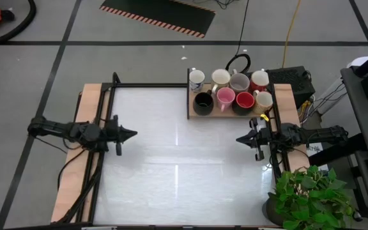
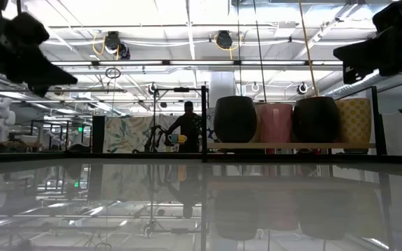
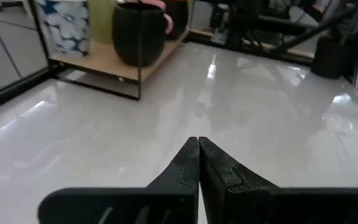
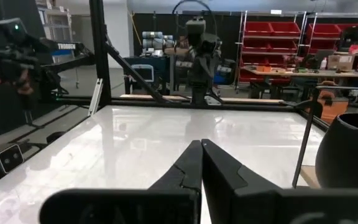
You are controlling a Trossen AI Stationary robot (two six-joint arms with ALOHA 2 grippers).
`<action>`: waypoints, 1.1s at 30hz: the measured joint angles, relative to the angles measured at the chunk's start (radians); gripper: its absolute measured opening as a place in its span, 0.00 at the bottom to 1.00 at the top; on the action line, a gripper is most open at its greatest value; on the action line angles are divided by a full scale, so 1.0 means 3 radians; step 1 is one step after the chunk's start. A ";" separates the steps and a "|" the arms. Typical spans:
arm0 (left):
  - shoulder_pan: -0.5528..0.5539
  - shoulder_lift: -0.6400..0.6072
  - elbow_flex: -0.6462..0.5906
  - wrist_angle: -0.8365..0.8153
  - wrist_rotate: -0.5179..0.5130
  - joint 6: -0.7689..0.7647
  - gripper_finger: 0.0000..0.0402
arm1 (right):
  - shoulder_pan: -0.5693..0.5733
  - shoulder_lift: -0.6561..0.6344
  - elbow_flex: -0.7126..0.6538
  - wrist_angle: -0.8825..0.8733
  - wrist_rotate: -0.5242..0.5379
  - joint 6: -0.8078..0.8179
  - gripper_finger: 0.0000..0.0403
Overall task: Place coffee mugs
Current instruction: Return to Home Position
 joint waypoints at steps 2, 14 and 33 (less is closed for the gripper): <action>-0.0021 0.0000 -0.0177 0.0185 0.0028 0.0031 0.00 | 0.0000 0.0000 0.0000 0.0004 0.0000 -0.0007 0.00; -0.0073 0.0021 -0.0382 0.0830 0.0154 0.0440 0.00 | 0.0000 0.0008 0.0000 0.0005 0.0001 -0.0027 0.00; 0.0215 -0.0356 -0.0366 0.0718 0.0727 0.0888 0.00 | 0.0000 0.0008 0.0000 0.0002 0.0002 -0.0027 0.00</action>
